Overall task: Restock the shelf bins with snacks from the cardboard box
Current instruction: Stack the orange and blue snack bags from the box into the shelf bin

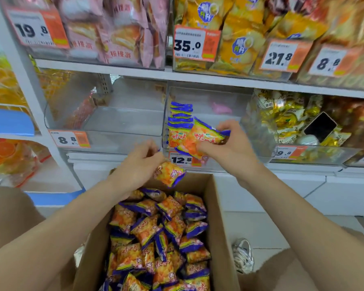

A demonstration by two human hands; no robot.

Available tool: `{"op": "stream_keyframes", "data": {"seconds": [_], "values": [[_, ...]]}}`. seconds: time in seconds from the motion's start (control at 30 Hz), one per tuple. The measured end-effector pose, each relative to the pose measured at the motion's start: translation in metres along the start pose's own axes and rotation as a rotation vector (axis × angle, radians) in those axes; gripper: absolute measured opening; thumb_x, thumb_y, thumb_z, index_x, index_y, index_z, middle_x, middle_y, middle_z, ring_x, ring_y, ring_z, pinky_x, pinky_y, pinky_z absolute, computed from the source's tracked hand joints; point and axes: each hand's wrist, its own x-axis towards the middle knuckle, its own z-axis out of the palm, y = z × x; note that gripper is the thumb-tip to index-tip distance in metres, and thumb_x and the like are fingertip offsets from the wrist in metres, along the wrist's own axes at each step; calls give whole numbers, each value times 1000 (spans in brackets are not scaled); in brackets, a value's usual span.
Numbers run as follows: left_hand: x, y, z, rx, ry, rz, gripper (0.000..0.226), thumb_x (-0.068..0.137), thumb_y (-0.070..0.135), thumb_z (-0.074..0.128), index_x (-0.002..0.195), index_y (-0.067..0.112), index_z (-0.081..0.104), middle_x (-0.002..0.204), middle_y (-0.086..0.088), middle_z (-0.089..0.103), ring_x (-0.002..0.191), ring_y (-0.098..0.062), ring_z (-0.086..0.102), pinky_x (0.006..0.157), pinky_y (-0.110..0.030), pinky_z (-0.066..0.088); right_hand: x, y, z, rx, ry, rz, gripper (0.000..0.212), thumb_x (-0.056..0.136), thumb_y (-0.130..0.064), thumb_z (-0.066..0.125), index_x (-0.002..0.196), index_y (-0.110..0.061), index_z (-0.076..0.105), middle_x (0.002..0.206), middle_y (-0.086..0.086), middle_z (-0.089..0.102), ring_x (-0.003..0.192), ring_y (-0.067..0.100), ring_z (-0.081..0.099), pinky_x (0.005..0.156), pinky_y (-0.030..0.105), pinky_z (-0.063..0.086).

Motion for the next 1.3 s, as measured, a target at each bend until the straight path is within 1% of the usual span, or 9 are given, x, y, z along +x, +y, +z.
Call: {"op": "stream_keyframes", "data": {"seconds": [0.17, 0.23, 0.4, 0.53, 0.67, 0.93, 1.07, 1.17, 1.3], "values": [[8, 29, -3, 101, 120, 268, 21, 105, 20, 58, 93, 13, 43, 68, -2, 44, 60, -11, 45, 57, -44, 48, 38, -22, -6, -141, -8, -194, 48, 87, -28, 85, 125, -29, 57, 98, -18, 67, 81, -2, 71, 68, 20, 59], [12, 35, -4, 50, 84, 232, 24, 104, 31, 62, 95, 17, 45, 70, -1, 54, 64, -14, 53, 61, -47, 55, 54, -21, -4, -232, -46, -149, 43, 88, -26, 82, 124, -30, 59, 98, -21, 64, 76, -4, 69, 60, 13, 54], [19, 41, -3, 34, 48, 143, 37, 93, 41, 74, 97, 12, 51, 75, 1, 74, 70, -7, 73, 51, -16, 48, 84, -4, 9, -463, -153, -151, 42, 84, -26, 79, 124, -27, 67, 104, -7, 70, 78, 13, 69, 62, 24, 50], [22, 42, -1, 47, 66, 85, 39, 88, 39, 79, 99, 10, 55, 85, -1, 77, 78, -5, 75, 50, -14, 48, 103, 19, 24, -629, -316, -152, 43, 79, -29, 85, 121, -27, 75, 117, -6, 71, 102, 14, 67, 78, 22, 44], [24, 40, -3, 34, 24, 15, 35, 86, 34, 83, 99, 13, 59, 98, 0, 77, 80, -9, 75, 52, -15, 50, 111, 31, 31, -698, -327, -93, 44, 71, -42, 95, 106, -21, 79, 112, -5, 74, 97, 15, 70, 82, 31, 54], [24, 37, -13, 130, -99, -23, 42, 86, 9, 83, 113, 26, 56, 106, 1, 74, 96, -18, 74, 63, -24, 59, 117, 34, 45, -560, -307, -33, 34, 74, -22, 93, 104, -22, 77, 101, 2, 73, 84, 16, 65, 68, 23, 46], [23, 37, -17, 145, -126, 8, 52, 85, 16, 86, 124, 30, 53, 108, 3, 75, 96, -13, 75, 70, -23, 60, 111, 33, 44, -667, -264, -127, 34, 78, -31, 93, 79, -32, 59, 89, -7, 65, 89, 16, 64, 75, 24, 43], [25, 36, -19, 191, -112, 83, 42, 87, 20, 84, 124, 27, 65, 113, 8, 75, 103, -9, 72, 87, -31, 61, 110, 31, 41, -712, -188, -100, 41, 81, -43, 88, 99, -23, 57, 93, -4, 64, 89, 17, 61, 74, 28, 42], [28, 40, -22, 137, -66, 163, 33, 87, 17, 84, 115, 27, 71, 110, 8, 76, 98, -5, 73, 81, -27, 63, 101, 2, 27, -325, -216, -268, 21, 98, -47, 69, 101, -26, 71, 77, 4, 71, 72, 15, 65, 70, 38, 54]]}}
